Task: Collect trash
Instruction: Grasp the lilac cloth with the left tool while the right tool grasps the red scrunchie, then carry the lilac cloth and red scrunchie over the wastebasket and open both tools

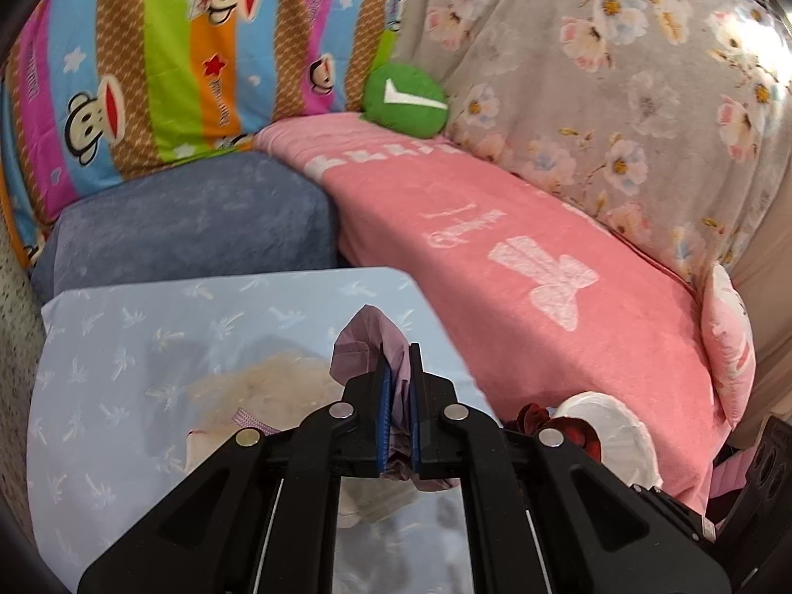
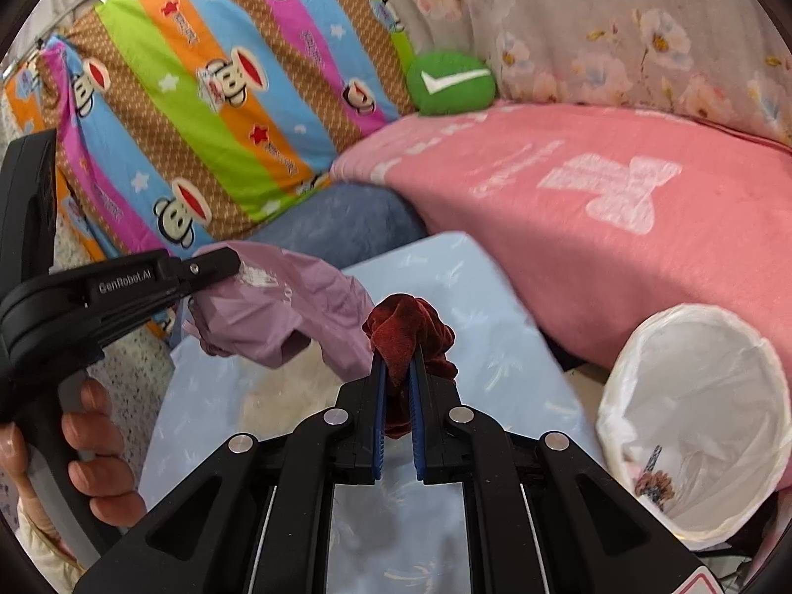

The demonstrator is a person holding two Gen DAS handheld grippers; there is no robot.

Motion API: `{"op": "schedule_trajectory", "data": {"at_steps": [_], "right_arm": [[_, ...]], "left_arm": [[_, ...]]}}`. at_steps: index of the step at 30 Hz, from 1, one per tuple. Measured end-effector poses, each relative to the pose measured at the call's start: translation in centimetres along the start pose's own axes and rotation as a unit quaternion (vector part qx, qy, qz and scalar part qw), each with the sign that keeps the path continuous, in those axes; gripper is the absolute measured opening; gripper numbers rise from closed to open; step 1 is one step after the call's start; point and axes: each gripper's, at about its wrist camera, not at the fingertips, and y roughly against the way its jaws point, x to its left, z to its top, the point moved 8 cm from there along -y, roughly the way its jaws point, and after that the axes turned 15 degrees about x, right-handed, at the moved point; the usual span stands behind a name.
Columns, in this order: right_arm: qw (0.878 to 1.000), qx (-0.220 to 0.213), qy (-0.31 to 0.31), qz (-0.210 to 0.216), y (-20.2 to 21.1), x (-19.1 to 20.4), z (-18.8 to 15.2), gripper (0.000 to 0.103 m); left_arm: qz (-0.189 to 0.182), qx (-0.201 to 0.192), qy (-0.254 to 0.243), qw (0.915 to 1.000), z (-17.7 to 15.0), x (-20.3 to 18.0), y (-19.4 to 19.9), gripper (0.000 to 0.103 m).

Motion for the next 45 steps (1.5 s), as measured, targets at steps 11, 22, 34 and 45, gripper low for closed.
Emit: {"op": "schedule_trajectory", "data": {"at_steps": [11,22,34,45], "right_arm": [[0.996,-0.071,-0.051,-0.031,7.9,-7.4,1.7,0.008],[0.986,-0.105,-0.106,-0.068,13.0,-15.9,0.2,0.008],[0.978,-0.111,-0.151,-0.087,14.5,-21.5,-1.2,0.008],[0.976,-0.106,-0.165,-0.090,14.0,-23.0,-1.9,0.008]], "left_arm": [[-0.035,-0.017,-0.072,0.9967,0.1,-8.9,1.7,0.006],[-0.073,-0.004,-0.136,0.9881,-1.3,-17.3,1.0,0.006],[-0.091,0.022,-0.183,0.9786,-3.3,-22.6,-0.9,0.006],[-0.103,0.050,-0.201,0.9729,-4.4,-24.6,-2.9,0.007]]}}
